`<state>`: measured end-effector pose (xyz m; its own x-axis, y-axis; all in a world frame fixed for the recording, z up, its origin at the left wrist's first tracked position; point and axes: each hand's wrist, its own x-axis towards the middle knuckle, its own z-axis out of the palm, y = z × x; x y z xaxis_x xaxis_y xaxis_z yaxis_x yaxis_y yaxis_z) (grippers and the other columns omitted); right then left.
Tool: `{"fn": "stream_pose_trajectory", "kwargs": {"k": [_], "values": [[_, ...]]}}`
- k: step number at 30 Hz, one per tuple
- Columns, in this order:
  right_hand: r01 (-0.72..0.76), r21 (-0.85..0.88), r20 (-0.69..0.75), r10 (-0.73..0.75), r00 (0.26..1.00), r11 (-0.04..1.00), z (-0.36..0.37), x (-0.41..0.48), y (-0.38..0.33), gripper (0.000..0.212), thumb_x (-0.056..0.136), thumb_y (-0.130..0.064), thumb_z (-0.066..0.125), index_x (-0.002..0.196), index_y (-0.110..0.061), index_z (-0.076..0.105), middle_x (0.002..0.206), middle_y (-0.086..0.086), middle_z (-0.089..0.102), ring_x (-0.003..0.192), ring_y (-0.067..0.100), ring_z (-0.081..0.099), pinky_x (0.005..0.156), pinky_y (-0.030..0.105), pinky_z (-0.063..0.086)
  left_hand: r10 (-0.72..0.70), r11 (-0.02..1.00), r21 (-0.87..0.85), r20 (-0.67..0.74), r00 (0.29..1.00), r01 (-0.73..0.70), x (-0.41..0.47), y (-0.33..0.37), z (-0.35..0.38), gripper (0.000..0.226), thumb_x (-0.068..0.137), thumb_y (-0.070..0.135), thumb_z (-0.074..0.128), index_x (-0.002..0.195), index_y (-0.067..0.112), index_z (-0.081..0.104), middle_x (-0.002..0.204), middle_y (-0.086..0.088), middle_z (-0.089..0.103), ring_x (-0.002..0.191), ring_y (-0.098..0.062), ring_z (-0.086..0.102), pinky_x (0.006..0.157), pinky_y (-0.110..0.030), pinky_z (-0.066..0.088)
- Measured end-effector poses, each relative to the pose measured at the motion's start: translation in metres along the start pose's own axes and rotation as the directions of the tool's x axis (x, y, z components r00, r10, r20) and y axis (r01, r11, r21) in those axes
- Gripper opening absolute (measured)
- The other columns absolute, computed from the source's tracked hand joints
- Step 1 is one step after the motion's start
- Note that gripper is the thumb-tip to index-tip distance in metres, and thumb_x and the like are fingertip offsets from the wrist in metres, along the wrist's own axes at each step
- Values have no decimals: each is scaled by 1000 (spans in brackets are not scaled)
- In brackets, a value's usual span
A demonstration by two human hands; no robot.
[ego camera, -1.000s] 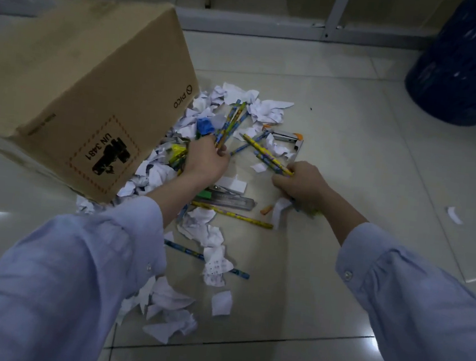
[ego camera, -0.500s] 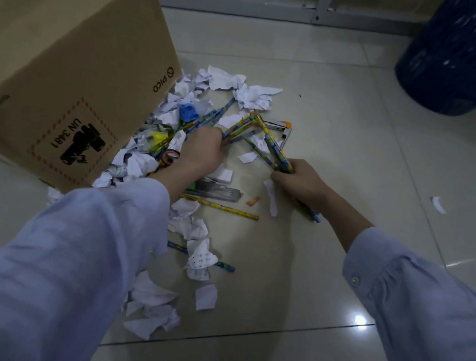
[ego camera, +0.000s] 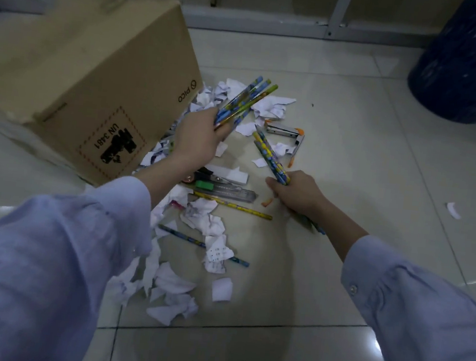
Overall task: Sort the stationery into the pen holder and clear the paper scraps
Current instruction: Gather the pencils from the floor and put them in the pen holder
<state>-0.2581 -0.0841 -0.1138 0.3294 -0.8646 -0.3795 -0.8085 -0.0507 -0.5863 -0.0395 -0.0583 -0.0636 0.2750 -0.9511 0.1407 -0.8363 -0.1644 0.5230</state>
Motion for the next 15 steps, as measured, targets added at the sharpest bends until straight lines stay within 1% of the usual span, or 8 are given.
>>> {"fn": "stream_pose_trajectory", "kwargs": {"k": [2,5,7,9,11,12,14,15], "values": [[-28,-13,18,28,999,1000,4,1,-3,30,92,-37,56,81,-11,66,78,11,65,74,25,60,69,29,47,-5,1000,-12,-16,1000,4,-8,-3,-12,34,95,37,48,69,14,45,60,-4,44,57,-22,42,46,-30,21],[-32,-9,30,32,999,999,10,0,-7,20,90,-29,59,92,-11,68,91,13,70,83,25,64,73,30,48,19,999,45,-7,1000,-19,-19,-8,-29,37,96,32,50,66,11,43,57,-8,42,55,-26,42,48,-30,26],[25,-23,38,-25,999,999,12,-4,-14,17,90,-29,60,89,-14,68,90,9,72,75,17,65,66,25,50,42,995,90,24,999,-44,-30,-12,-38,39,97,31,46,63,14,42,52,-3,40,52,-20,39,49,-30,26],[78,-34,60,-76,995,996,13,-7,-20,13,87,-30,63,80,-20,68,80,3,69,65,10,60,55,22,43,55,997,55,92,994,-60,-42,-19,-43,42,99,32,42,59,20,37,49,4,37,47,-11,36,44,-24,24],[143,-55,84,-138,987,988,14,-9,-25,13,84,-30,65,74,-24,71,74,-4,66,71,14,61,56,22,42,61,997,37,185,981,-69,-56,-27,-47,35,99,29,44,65,19,40,51,8,38,42,-4,36,39,-17,23],[178,-81,98,-170,981,981,14,-10,-27,13,83,-29,66,72,-25,72,74,-6,66,75,15,62,56,21,42,65,996,44,243,968,-77,-63,-31,-48,28,99,28,45,72,18,44,54,8,41,43,-3,38,40,-18,25],[223,-130,113,-209,971,966,16,-10,-31,11,81,-31,70,70,-26,69,75,-6,66,77,17,62,55,23,43,81,995,22,358,930,-95,-78,-40,-50,15,99,27,44,89,16,47,60,7,45,49,-6,42,42,-21,28],[236,-148,111,-221,969,960,18,-11,-34,11,78,-32,72,71,-26,67,75,-4,64,77,19,62,55,27,43,103,993,17,398,912,-119,-84,-44,-50,11,99,26,44,93,17,47,63,7,44,52,-10,42,44,-23,28]]}}
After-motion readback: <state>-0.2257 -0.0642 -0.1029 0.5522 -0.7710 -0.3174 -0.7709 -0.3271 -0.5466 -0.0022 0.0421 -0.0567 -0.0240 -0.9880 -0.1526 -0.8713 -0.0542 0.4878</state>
